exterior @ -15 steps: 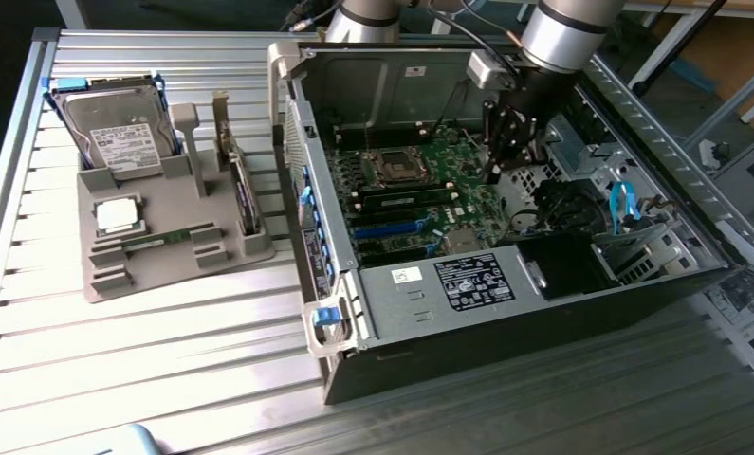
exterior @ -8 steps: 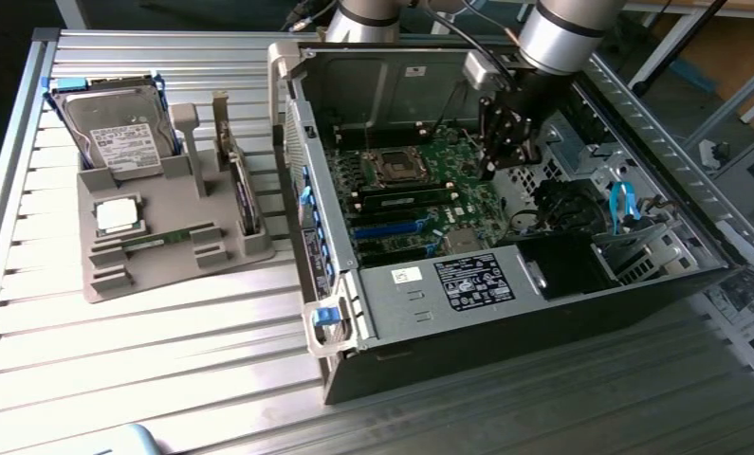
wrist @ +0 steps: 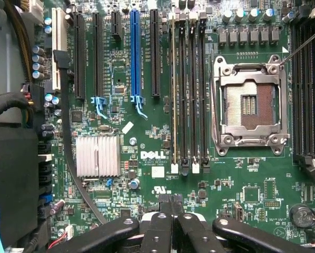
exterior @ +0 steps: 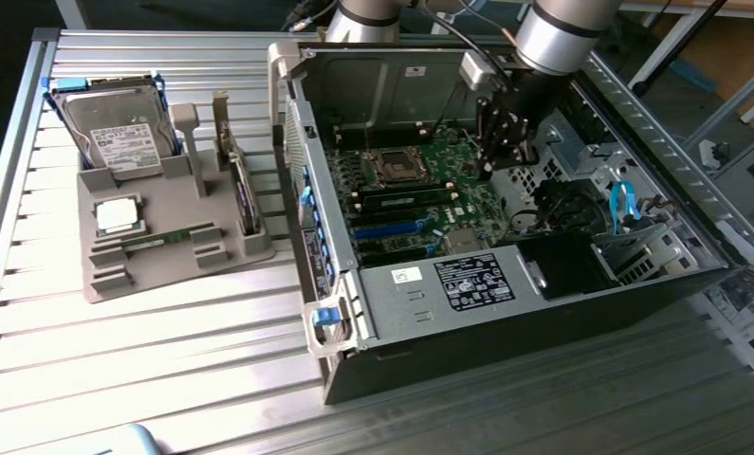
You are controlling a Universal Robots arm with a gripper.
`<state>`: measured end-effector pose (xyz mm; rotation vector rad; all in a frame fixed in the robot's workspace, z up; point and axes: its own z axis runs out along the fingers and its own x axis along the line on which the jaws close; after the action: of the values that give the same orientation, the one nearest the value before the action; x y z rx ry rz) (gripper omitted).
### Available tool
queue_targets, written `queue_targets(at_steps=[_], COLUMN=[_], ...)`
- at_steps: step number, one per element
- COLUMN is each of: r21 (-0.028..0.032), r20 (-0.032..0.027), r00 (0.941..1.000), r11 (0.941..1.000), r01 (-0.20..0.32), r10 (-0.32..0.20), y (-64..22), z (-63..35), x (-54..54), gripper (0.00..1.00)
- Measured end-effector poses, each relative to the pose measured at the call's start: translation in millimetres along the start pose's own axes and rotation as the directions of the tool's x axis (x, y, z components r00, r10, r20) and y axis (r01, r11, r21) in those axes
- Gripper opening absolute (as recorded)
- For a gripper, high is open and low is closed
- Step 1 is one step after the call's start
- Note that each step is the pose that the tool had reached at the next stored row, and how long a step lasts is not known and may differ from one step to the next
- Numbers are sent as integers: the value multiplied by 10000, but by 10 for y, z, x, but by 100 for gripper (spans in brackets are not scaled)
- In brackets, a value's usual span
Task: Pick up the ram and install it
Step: 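Press down the ram until it locks into place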
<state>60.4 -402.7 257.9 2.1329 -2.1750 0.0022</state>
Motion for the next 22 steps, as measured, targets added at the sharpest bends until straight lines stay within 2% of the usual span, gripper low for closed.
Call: queue_targets(at_steps=[22], r21=[1], r20=[1], r00=[10000], r11=[10000], r01=[0], r10=[0], y=[60], z=[26], x=[-1], gripper=[11])
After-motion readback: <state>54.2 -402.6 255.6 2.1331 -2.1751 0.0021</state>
